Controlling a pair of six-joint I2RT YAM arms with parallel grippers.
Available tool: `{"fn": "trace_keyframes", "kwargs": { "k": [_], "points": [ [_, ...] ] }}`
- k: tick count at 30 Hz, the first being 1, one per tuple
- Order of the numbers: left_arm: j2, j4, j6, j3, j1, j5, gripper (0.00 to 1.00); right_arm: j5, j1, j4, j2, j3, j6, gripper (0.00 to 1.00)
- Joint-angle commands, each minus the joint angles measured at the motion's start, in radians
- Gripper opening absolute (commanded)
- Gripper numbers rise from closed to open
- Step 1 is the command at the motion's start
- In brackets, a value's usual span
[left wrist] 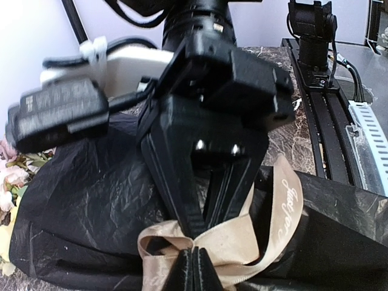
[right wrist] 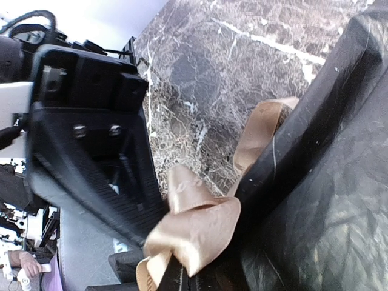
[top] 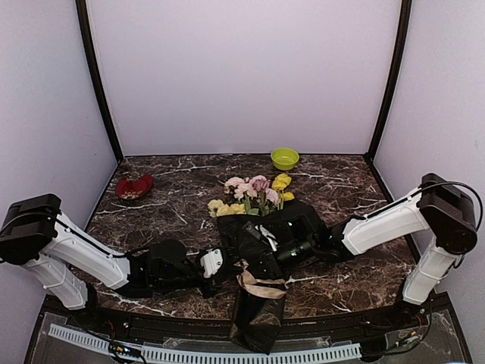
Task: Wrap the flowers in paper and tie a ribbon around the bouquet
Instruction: Cross the half-tied ribbon over the folded bouquet.
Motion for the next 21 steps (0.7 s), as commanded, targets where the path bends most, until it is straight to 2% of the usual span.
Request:
{"fn": "trace_keyframes", "kwargs": {
  "k": [1, 13, 21],
  "points": [
    [-0.032, 0.017, -0.021, -0.027, 0.001, -0.014, 0.00, 0.046, -0.013, -0.005, -0.073, -0.027, -0.016, 0.00],
    [-0.040, -0.005, -0.016, -0.031, 0.001, -0.037, 0.00, 0.057, -0.022, -0.040, -0.086, -0.049, -0.028, 0.00],
    [-0.034, 0.001, -0.016, -0.017, 0.001, -0.015, 0.00, 0.098, -0.035, -0.100, -0.087, -0.037, -0.050, 0.07]
  ]
}}
